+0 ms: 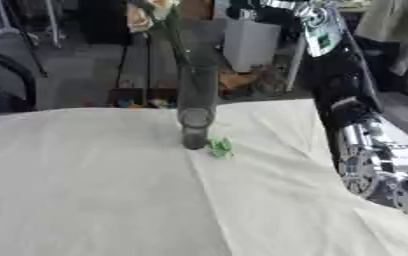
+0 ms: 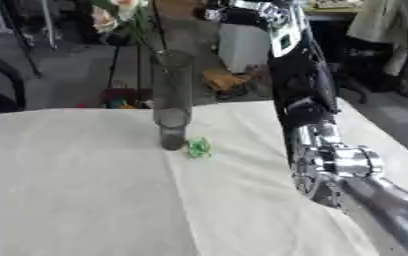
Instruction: Arrange flowers into the vase.
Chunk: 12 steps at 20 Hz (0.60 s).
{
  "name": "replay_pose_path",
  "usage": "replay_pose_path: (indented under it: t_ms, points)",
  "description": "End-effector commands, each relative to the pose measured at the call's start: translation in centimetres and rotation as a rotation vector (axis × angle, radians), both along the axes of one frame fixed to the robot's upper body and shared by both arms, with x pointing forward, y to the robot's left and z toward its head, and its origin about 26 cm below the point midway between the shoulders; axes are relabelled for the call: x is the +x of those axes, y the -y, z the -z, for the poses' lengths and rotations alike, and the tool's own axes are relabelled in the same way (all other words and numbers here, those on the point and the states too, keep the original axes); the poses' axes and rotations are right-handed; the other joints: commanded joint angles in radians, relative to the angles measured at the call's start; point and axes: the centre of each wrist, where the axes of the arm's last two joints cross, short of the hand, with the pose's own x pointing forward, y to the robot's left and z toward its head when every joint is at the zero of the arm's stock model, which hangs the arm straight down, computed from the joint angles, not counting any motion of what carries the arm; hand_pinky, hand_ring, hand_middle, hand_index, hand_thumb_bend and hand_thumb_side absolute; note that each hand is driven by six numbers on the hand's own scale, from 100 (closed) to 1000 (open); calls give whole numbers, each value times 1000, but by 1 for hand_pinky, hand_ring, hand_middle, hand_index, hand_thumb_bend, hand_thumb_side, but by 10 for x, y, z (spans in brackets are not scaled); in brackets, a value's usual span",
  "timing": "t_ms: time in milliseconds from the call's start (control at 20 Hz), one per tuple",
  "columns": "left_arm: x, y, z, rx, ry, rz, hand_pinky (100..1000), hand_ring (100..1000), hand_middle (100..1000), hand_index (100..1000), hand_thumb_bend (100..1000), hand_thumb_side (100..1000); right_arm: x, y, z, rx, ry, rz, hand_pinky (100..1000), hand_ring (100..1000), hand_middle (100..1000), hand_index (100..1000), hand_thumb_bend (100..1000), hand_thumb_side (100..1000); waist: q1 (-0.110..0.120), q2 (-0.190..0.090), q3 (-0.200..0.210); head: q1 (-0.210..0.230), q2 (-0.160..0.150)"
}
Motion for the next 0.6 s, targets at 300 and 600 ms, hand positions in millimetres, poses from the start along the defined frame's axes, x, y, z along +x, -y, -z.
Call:
replay_pose_path:
  t_ms: [300,600]
  points:
    - [0,-11,-8,30,22,-23,584,687,739,822,771,853,-18,39,8,36,170,-6,903,953,945,1000,439,863,3,-8,-45,28,-4]
    - [1,-12,-9,32,26,-27,583,688,740,821,767,855,-31,54,23,118,281,-75,733,866,878,983,368,811,10,4,-78,50,-1]
